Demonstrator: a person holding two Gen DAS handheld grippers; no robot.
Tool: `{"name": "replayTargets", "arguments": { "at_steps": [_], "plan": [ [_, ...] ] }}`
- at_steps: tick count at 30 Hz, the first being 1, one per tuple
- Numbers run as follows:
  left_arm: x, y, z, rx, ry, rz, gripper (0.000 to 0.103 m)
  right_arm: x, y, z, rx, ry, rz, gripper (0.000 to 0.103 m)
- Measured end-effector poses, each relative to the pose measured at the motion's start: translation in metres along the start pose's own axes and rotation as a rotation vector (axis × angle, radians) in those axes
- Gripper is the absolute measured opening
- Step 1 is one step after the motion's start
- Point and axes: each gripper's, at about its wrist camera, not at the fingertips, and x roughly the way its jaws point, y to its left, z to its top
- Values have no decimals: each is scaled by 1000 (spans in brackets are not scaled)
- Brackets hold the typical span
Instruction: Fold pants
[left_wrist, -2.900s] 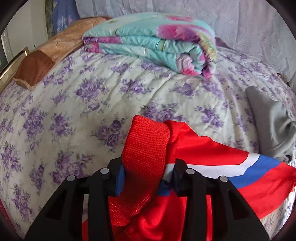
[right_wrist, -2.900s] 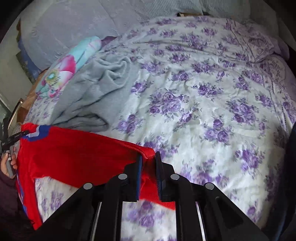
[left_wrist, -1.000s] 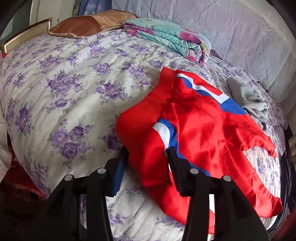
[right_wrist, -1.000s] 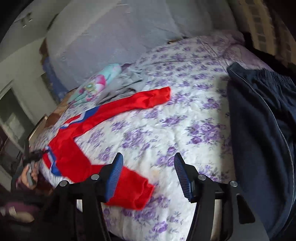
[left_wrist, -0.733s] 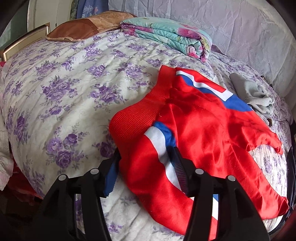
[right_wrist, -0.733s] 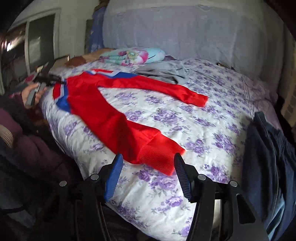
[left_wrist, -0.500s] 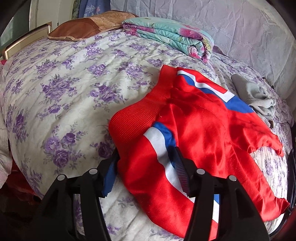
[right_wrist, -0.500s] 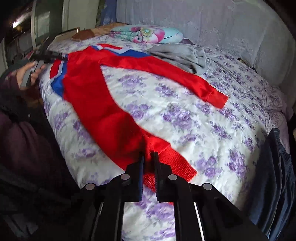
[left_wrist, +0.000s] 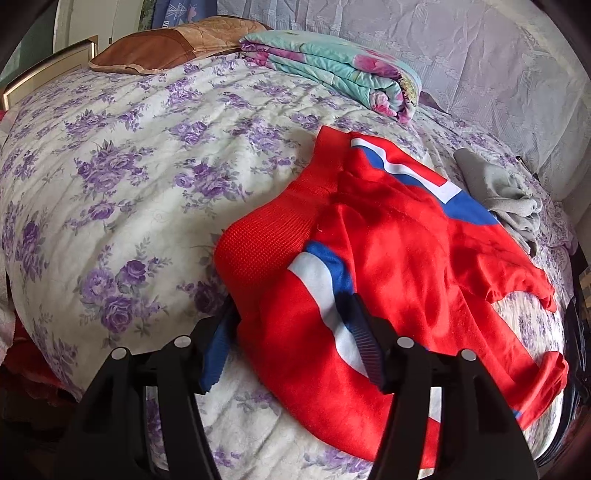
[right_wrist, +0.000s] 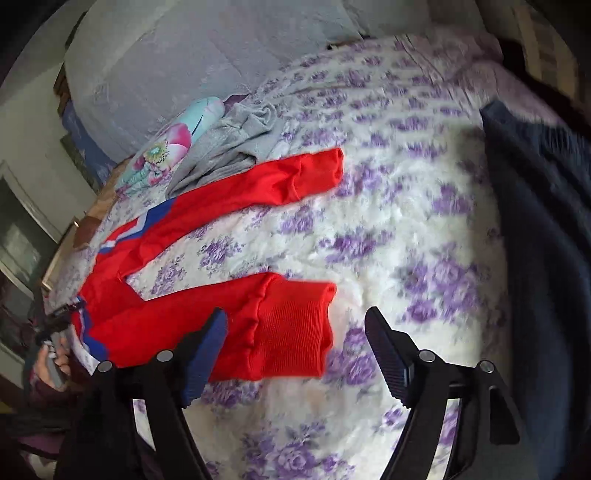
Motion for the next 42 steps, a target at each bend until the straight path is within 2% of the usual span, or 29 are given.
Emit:
{"name": "replayTargets", "arguments": {
  "at_steps": [1, 2, 3, 4, 6, 7, 8, 10, 12, 14, 17, 18, 20, 21, 23, 24, 28, 29, 32, 33, 34, 35, 36, 37, 38, 39, 40, 42],
  "plan": [
    [3, -2, 1, -4, 4, -5, 64, 10, -5, -7, 51, 39, 43, 77],
    [6, -4, 2, -7, 4, -5, 67, 22, -6, -13, 78, 80, 73, 68],
    [8, -8, 2, -6, -1, -3, 67, 33, -2, -17, 67, 108, 79, 26],
    [9, -12, 3, 0, -9, 0, 66, 41, 5, -16, 47, 125, 96, 15],
    [9, -19, 8, 2, -6, -43, 24, 37, 15, -3, 25, 56, 87, 15],
    [6, -21, 14, -10, 0, -67, 24, 27, 21, 9, 11, 2, 101, 15],
    [0, -22, 21, -23, -13, -71, 23, 13, 27, 23, 4, -49, 132, 7],
    [-23, -24, 33, -37, -61, -79, 23, -26, 39, 45, -22, -144, 203, 6],
    [-44, -23, 35, -40, -75, -86, 24, -64, 46, 49, -76, -209, 166, 6],
    [-50, -20, 24, -27, -38, -75, 26, -83, 36, 36, -64, -189, 143, 6],
    [-32, -22, -2, 37, 67, -14, 33, -70, 7, -8, 10, -48, 93, 6],
    [-22, -24, -9, 63, 99, 4, 40, -59, -6, -22, 37, -1, 65, 6],
    [-9, -26, -17, 93, 119, 20, 47, -31, -26, -53, 88, 92, 23, 6],
    [-10, -28, -17, 102, 109, 23, 52, -23, -32, -64, 105, 108, 9, 7],
    [-15, -29, -15, 113, 111, 28, 61, -23, -34, -72, 108, 80, 20, 8],
    [-19, -28, -14, 109, 110, 27, 65, -30, -30, -73, 102, 59, 18, 13],
    [-43, -13, -15, 109, 77, 66, 70, -69, -17, -69, 47, -63, -69, 22],
    [-51, -9, -15, 100, 62, 73, 71, -76, -12, -67, 34, -96, -61, 25],
    [-69, -3, -15, 86, 1, 58, 72, -81, 6, -55, -16, -145, 79, 25],
    [-71, -6, -15, 93, -21, 39, 74, -77, 18, -52, -50, -152, 116, 29],
    [-69, -9, -15, 103, -32, 24, 75, -70, 27, -50, -78, -150, 131, 34],
    [-64, -13, -16, 112, -29, 13, 76, -61, 34, -48, -91, -132, 124, 46],
    [-53, -18, -18, 125, -14, 0, 76, -46, 34, -47, -90, -90, 88, 51],
    [-36, -20, -20, 147, 24, 21, 76, -25, 28, -47, -62, -19, 27, 51],
    [-17, -21, -24, 167, 67, 90, 79, -3, 17, -50, -18, 65, -29, 50],
    [-7, -17, -28, 178, 63, 97, 83, 11, 6, -55, 15, 103, -17, 38],
    [-10, -17, -30, 203, 26, 117, 83, 10, 1, -58, 20, 81, 4, 34],
    [-16, -17, -29, 195, 38, 132, 83, -1, 0, -59, 36, 78, 13, 32]
  ]
}}
